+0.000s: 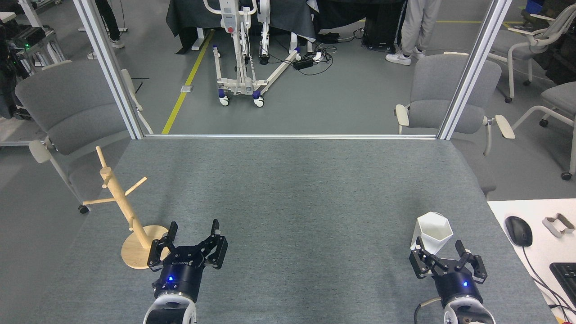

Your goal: Hang cup on storage rack

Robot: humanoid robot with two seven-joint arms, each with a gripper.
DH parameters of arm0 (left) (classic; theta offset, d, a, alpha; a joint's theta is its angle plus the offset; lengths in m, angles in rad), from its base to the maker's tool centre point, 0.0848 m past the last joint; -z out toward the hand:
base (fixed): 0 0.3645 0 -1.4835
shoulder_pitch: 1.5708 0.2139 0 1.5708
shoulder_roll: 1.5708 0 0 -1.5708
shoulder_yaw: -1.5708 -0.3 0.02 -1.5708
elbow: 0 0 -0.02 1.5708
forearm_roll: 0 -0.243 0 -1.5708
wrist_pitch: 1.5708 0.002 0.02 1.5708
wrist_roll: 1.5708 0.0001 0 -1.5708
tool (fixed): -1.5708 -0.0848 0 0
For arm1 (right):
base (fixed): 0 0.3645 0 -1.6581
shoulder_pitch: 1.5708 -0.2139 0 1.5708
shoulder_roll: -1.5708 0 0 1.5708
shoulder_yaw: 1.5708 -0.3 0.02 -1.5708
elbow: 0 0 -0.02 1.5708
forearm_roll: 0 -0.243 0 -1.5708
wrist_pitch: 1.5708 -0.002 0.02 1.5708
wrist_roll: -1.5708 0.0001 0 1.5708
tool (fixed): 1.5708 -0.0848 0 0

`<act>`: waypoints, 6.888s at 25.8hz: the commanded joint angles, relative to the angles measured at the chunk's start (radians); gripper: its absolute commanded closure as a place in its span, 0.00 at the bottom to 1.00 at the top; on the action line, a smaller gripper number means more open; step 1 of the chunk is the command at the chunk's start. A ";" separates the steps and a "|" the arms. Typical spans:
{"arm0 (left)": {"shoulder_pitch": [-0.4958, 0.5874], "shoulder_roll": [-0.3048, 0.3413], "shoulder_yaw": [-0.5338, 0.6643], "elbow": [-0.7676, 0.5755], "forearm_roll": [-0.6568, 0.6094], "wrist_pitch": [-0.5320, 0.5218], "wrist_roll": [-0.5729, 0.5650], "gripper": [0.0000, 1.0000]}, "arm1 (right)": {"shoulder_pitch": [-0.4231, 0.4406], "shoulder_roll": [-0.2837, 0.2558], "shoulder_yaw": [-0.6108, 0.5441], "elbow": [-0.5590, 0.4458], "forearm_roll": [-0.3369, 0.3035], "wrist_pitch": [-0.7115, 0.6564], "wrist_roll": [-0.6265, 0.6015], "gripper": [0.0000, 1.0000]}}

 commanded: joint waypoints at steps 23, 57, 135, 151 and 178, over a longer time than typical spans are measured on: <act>-0.021 0.008 0.000 0.043 -0.002 0.000 0.000 0.01 | -0.122 -0.017 0.016 0.143 -0.001 0.004 0.000 0.00; -0.044 0.008 0.000 0.093 -0.002 0.000 0.000 0.01 | -0.223 -0.033 0.031 0.294 0.002 0.001 -0.002 0.00; -0.037 0.008 0.000 0.073 -0.003 -0.003 0.003 0.01 | -0.303 -0.073 0.211 -0.536 -0.035 0.468 0.888 0.91; 0.014 0.008 -0.043 -0.042 -0.012 -0.210 0.055 0.01 | -0.381 0.018 0.625 -0.565 0.060 0.843 0.963 0.93; -0.339 -0.029 -0.288 0.224 -0.149 -0.509 0.021 0.01 | -0.356 0.099 0.791 -0.544 0.126 0.978 0.965 0.95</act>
